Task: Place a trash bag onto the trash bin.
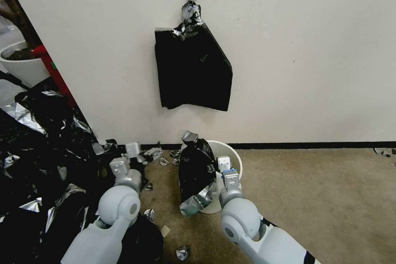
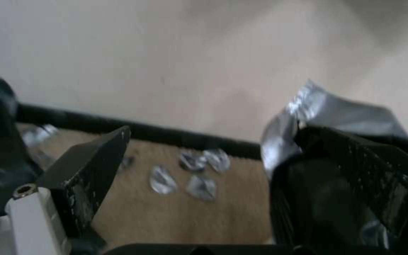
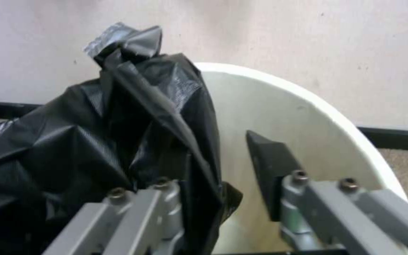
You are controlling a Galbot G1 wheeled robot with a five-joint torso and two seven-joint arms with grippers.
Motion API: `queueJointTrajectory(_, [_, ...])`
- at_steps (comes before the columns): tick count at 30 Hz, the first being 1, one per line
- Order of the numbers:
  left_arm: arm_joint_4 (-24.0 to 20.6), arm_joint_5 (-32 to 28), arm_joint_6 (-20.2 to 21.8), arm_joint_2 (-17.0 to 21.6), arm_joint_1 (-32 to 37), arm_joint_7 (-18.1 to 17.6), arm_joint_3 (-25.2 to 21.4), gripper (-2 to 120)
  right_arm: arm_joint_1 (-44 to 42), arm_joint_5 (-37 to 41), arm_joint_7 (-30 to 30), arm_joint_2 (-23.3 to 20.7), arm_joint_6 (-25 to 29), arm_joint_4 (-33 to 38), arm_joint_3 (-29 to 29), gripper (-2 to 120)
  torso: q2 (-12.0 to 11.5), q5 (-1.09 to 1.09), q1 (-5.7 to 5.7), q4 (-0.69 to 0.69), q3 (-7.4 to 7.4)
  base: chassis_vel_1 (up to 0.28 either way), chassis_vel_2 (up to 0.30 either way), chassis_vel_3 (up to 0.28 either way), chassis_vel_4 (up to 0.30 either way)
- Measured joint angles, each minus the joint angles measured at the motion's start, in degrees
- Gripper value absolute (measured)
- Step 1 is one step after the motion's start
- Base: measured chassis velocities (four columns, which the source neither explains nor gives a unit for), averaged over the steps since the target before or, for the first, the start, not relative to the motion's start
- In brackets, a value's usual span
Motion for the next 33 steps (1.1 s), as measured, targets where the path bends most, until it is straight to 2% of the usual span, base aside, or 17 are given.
queueJointTrajectory(2, [1.0,-1.3,0.8,-0.5,-0.7,0.0,0.9,100,-0.3,0.2,-0.8,-0.2,0.9,0.1,0.4,18,0.0,0.00,0.00,0.00,0.00,0.000,0.000,0.000,0.000])
queueJointTrajectory(3, [1.0,-1.3,0.8,-0.5,-0.7,0.0,0.9,100,-0.3,0.2,-0.8,-0.2,0.9,0.1,0.4,18,0.0,0.00,0.00,0.00,0.00,0.000,0.000,0.000,0.000])
queueJointTrajectory(5, [1.7,-2.4,1.7,-1.2,-1.2,0.1,2.1,100,-0.5,0.3,-1.0,-0.2,2.5,0.2,0.9,6,0.0,0.00,0.00,0.00,0.00,0.000,0.000,0.000,0.000])
queueJointTrajectory(7, [2.0,-3.1,2.3,-1.9,-1.7,0.2,3.0,100,-0.6,0.3,-0.9,-0.1,3.8,0.4,1.3,0,0.0,0.00,0.00,0.01,0.00,0.000,0.000,0.000,0.000])
queueJointTrajectory(13, [3.3,-3.9,5.8,-4.1,-3.1,-0.2,6.2,100,-1.4,0.4,-0.7,0.2,5.9,0.8,2.1,0,0.0,0.01,0.00,0.00,0.00,0.000,0.000,0.000,0.000])
queueJointTrajectory(16, [5.0,-3.2,7.9,-5.8,-4.0,-2.1,8.7,100,-1.9,0.4,-0.7,0.5,6.4,1.0,2.3,0,0.0,0.00,0.00,0.00,0.00,0.000,0.000,0.000,0.000])
queueJointTrajectory(24, [6.4,-2.2,11.1,-7.0,-4.8,-5.2,10.9,99,-2.2,-0.3,-0.8,0.6,6.7,1.0,2.8,0,0.0,0.00,0.00,0.00,0.00,0.000,0.000,0.000,0.000])
queueJointTrajectory(28, [7.4,-2.6,13.1,-7.7,-5.6,-7.8,11.2,84,-2.4,-1.2,-0.8,0.9,6.8,1.0,3.0,0,0.0,0.02,0.00,0.02,-0.02,0.000,0.000,0.000,0.000])
queueJointTrajectory(30, [7.5,-2.8,13.3,-7.8,-5.7,-8.0,11.2,82,-2.4,-1.3,-0.8,0.9,6.8,1.0,3.0,0,0.0,0.02,-0.01,0.02,-0.02,0.000,0.000,0.000,0.000])
queueJointTrajectory(32, [7.6,-4.9,15.3,-8.3,-6.0,-9.7,10.8,69,-2.6,-3.0,-1.0,0.9,7.2,0.7,3.1,0,0.0,0.03,-0.01,0.03,-0.02,0.000,0.000,0.000,0.000])
queueJointTrajectory(33, [7.6,-4.9,15.3,-8.3,-6.0,-9.7,10.8,69,-2.6,-3.0,-1.0,0.9,7.2,0.7,3.1,0,0.0,0.03,-0.01,0.03,-0.02,0.000,0.000,0.000,0.000])
